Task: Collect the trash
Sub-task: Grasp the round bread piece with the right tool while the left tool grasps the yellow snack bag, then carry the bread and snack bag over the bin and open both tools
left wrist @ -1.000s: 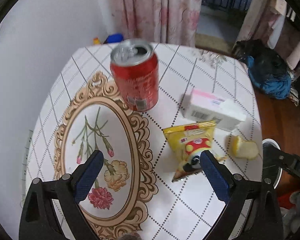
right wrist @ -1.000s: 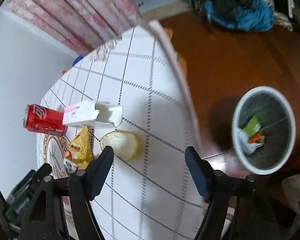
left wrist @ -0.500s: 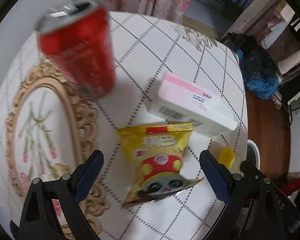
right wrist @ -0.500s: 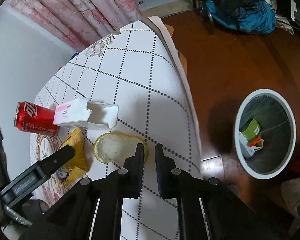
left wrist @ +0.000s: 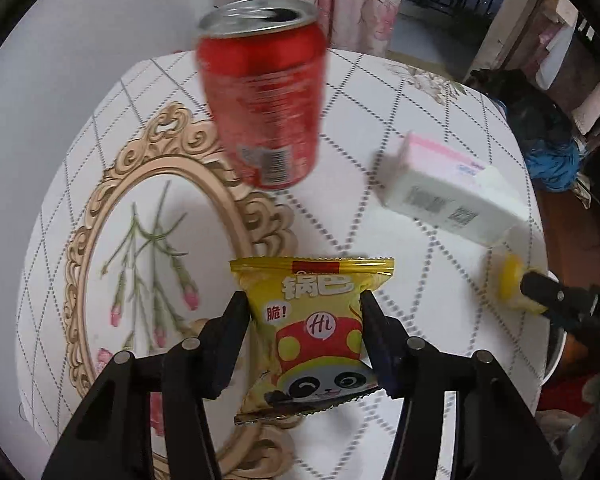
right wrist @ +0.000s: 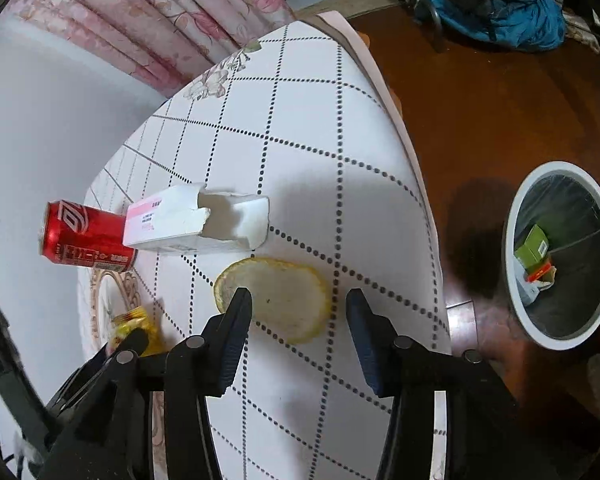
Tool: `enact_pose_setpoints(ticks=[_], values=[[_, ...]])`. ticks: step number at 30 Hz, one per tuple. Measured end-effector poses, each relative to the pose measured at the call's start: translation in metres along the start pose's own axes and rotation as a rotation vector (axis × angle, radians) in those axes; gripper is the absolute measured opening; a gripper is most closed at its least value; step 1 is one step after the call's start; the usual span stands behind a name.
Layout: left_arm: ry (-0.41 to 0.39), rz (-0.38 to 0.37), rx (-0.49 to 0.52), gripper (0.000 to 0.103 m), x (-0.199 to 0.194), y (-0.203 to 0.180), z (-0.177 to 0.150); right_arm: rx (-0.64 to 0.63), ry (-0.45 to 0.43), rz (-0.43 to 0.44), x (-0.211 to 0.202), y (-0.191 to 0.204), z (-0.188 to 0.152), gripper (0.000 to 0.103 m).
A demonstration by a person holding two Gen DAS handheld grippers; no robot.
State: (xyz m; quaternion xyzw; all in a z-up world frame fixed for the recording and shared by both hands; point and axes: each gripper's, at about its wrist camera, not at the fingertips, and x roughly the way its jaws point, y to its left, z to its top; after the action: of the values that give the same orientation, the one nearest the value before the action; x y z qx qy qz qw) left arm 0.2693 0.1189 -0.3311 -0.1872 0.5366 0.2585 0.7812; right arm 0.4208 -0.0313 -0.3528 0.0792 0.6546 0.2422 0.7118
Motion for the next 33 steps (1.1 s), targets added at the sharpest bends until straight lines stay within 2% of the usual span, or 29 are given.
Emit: enact_pose_setpoints(ticks=[5, 7, 9, 10, 11, 17, 22, 29, 33], values=[[0.025, -0.016, 0.013, 0.056, 0.008, 0.004, 0.004, -0.045, -0.018, -0.044, 0.004, 0.018, -0.004, 0.050], [0.033, -0.008, 0.022, 0.055, 0.014, -0.002, 0.008, -0.062, -0.021, -0.064, 0.006, 0.023, -0.005, 0.042], [0.021, 0.001, 0.037, 0.053, 0.014, -0.004, 0.007, -0.071, -0.024, -0.076, 0.008, 0.023, -0.004, 0.021], [0.016, 0.006, 0.043, 0.053, 0.014, -0.006, 0.007, -0.070, -0.023, -0.079, 0.009, 0.023, -0.004, 0.019], [0.009, 0.010, 0.052, 0.053, 0.015, -0.008, 0.007, -0.073, -0.032, -0.084, 0.009, 0.022, -0.004, 0.013], [-0.020, 0.014, 0.076, 0.044, 0.010, -0.014, 0.007, -0.092, -0.049, -0.076, 0.005, 0.022, -0.007, 0.011], [-0.050, 0.012, 0.091, 0.042, -0.002, -0.017, 0.004, -0.099, -0.071, -0.050, -0.011, 0.023, -0.014, 0.010], [-0.162, -0.021, 0.124, 0.041, -0.057, -0.037, 0.002, -0.093, -0.147, 0.008, -0.063, 0.011, -0.021, 0.010], [-0.230, -0.065, 0.165, 0.041, -0.095, -0.065, 0.006, -0.083, -0.205, 0.023, -0.105, -0.009, -0.021, 0.010]])
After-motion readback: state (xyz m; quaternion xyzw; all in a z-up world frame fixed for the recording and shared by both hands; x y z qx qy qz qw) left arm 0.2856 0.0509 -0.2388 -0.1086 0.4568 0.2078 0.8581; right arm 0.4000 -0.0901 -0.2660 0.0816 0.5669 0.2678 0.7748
